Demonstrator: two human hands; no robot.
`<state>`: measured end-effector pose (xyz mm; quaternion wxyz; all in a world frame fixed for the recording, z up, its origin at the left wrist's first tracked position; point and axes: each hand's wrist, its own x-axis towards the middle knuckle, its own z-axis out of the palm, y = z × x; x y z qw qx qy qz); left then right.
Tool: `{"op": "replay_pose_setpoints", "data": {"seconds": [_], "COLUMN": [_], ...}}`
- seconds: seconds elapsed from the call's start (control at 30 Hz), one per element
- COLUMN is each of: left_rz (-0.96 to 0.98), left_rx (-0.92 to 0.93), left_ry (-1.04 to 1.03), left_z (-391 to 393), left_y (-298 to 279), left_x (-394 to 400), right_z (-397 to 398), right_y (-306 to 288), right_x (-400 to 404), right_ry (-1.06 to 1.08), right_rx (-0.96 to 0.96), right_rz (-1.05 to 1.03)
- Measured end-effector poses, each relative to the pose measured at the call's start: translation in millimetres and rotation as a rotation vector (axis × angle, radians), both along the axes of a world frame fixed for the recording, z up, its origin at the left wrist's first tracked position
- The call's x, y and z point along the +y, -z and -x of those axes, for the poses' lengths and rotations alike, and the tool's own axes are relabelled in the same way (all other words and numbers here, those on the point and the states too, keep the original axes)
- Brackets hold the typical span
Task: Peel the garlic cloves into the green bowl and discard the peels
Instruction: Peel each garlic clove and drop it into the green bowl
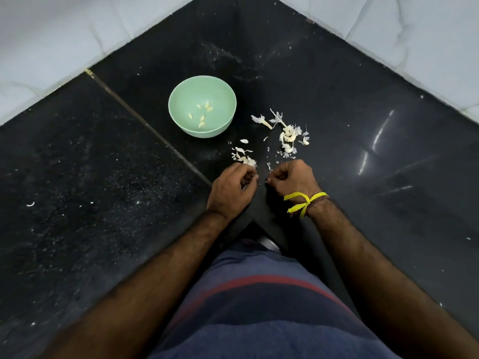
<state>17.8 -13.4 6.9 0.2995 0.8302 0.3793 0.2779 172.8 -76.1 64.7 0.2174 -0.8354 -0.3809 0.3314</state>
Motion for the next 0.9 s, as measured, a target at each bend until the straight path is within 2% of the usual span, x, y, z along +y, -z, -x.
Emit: {"op": "replay_pose_setpoints", "data": {"seconds": [0.43, 0.7, 0.9], "left_rz": [0.039, 0.051, 0.034], "left_rx": [-0.028, -0.036, 0.012], "left_ry": [0.0, 0.007, 0.008], "left_z": [0, 0, 0], "left_y": [3, 5, 7], "left_x": [1, 3, 3], "right_z": [6, 16, 31], "right_y": [8, 4, -4], "right_x": [10, 21, 21], "right_ry": [0.098, 0.107, 0.043], "right_rx": [0.003, -0.084, -0.249], "right_rz": [0.106, 0.206, 0.212]}}
